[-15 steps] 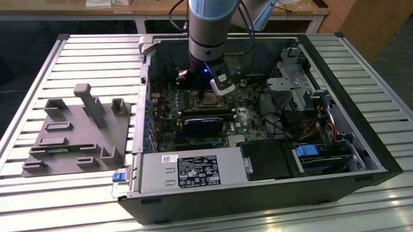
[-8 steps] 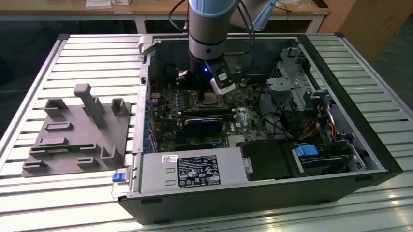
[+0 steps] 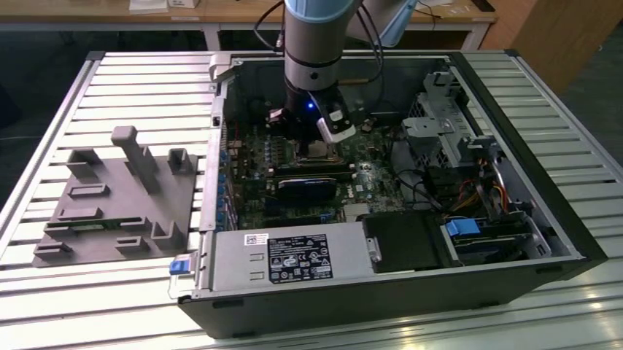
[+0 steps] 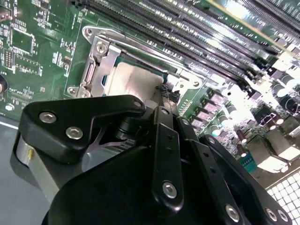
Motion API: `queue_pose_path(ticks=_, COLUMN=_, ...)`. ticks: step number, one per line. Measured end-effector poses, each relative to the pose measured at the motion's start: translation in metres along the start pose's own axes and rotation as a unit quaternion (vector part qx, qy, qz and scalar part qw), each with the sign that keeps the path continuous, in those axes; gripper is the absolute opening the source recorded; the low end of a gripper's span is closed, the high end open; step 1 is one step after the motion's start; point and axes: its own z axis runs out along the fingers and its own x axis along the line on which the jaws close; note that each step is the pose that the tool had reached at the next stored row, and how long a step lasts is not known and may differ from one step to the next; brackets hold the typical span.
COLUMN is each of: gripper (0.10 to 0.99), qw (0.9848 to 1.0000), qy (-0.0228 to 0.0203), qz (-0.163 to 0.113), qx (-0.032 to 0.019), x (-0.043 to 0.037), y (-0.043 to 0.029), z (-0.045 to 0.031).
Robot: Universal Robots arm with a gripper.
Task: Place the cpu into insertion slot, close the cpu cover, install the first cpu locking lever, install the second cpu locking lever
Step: 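Close the cpu cover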
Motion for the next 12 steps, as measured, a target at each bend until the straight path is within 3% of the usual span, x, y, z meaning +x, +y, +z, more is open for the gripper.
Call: queue_pose_path(ticks=12, gripper=0.106, qw=1.0, qy=0.0, qz=0.0, qx=0.0005, x=0.0, y=-0.0004, z=0.0032)
